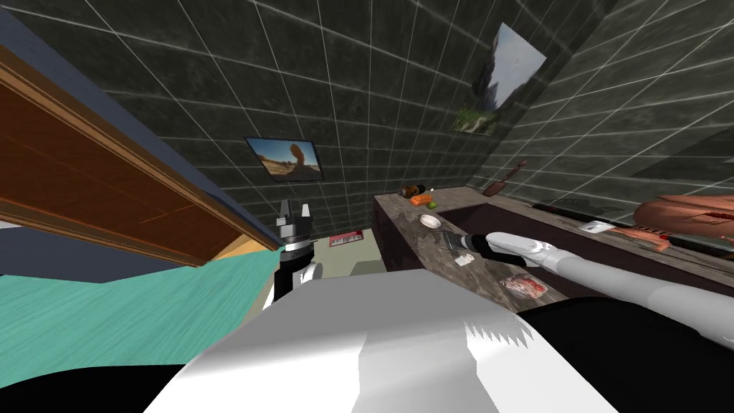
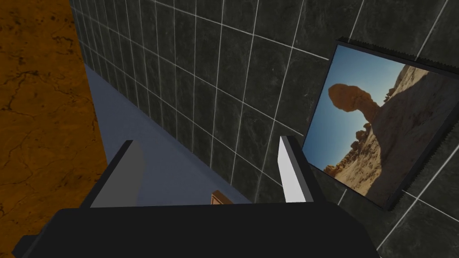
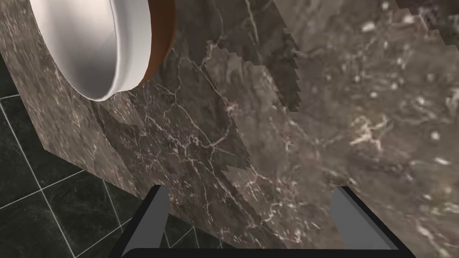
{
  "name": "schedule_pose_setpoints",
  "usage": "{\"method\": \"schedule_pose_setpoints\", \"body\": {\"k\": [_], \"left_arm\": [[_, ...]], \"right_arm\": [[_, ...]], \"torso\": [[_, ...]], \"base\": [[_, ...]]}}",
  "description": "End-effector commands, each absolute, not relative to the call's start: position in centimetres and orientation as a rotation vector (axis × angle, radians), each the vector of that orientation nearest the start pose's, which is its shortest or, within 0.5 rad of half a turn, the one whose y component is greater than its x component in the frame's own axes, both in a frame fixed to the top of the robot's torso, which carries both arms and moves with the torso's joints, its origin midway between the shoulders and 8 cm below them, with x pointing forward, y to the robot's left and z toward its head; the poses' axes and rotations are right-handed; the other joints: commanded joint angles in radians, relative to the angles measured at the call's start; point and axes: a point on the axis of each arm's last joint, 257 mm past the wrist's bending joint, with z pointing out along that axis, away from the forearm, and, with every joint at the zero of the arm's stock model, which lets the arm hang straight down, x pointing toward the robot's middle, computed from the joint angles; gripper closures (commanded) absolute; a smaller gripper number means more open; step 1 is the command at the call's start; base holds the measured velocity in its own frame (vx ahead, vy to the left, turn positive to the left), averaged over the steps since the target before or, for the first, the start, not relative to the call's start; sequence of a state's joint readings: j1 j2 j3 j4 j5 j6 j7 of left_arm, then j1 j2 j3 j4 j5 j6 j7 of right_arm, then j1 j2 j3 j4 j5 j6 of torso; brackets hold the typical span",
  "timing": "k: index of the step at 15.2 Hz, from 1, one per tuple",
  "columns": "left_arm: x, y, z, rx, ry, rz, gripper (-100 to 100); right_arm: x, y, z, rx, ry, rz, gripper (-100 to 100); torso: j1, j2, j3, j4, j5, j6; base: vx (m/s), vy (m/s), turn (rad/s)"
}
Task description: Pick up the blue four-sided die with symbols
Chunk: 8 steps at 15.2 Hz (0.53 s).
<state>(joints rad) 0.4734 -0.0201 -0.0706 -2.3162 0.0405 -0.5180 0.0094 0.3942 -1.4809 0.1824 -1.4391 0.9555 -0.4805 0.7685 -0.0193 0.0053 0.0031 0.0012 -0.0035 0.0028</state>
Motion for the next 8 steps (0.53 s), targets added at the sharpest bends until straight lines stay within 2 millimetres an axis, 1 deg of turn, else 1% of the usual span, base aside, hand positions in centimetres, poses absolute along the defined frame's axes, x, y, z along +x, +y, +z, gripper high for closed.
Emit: {"method": "schedule_pose_setpoints", "body": {"k": [1,2,3,4,5,6,7,8], "left_arm": [[33.7,25.9,5.2,-0.646,0.512,-1.434,0],[33.7,25.9,5.2,-0.646,0.512,-1.434,0],[33.7,25.9,5.2,-0.646,0.512,-1.434,0],[33.6,25.9,5.2,-0.646,0.512,-1.433,0],[33.6,25.9,5.2,-0.646,0.512,-1.433,0],[33.6,25.9,5.2,-0.646,0.512,-1.433,0],[33.6,25.9,5.2,-0.646,0.512,-1.433,0],[33.6,25.9,5.2,-0.646,0.512,-1.434,0]], "right_arm": [[32.5,-55.5,-30.0,-1.918,1.753,-0.511,-100],[32.2,-55.4,-30.3,-1.935,1.745,-0.511,-100],[31.9,-55.4,-30.5,-1.949,1.74,-0.511,-100],[31.5,-55.5,-30.9,-1.965,1.734,-0.515,-100],[30.7,-55.5,-31.6,-1.972,1.744,-0.502,-100],[31.6,-55.4,-30.9,-1.957,1.743,-0.508,-100],[31.5,-55.5,-31.0,-1.961,1.742,-0.508,-100],[31.6,-55.4,-31.0,-1.961,1.74,-0.509,100]], "torso": [[0.0,0.0,0.0,0.0,0.0,0.0],[-0.001,0.0,0.0,0.0,0.0,0.0],[-0.002,-0.001,-0.001,0.0,0.0,0.0],[-0.002,-0.003,-0.002,-0.001,-0.001,0.0],[-0.003,-0.006,-0.003,-0.001,-0.001,0.0],[-0.003,-0.007,-0.004,-0.002,-0.001,0.0],[0.001,-0.007,-0.004,-0.002,0.0,0.0],[0.005,-0.007,-0.004,-0.002,0.001,0.0]], "base": [[-0.087,-0.19,0.133],[-0.06,-0.208,0.116],[-0.014,-0.208,0.102],[0.016,-0.207,0.118],[0.016,-0.201,0.081],[0.004,-0.118,0.03],[0.001,-0.045,0.015],[0.0,-0.022,0.004]]}}
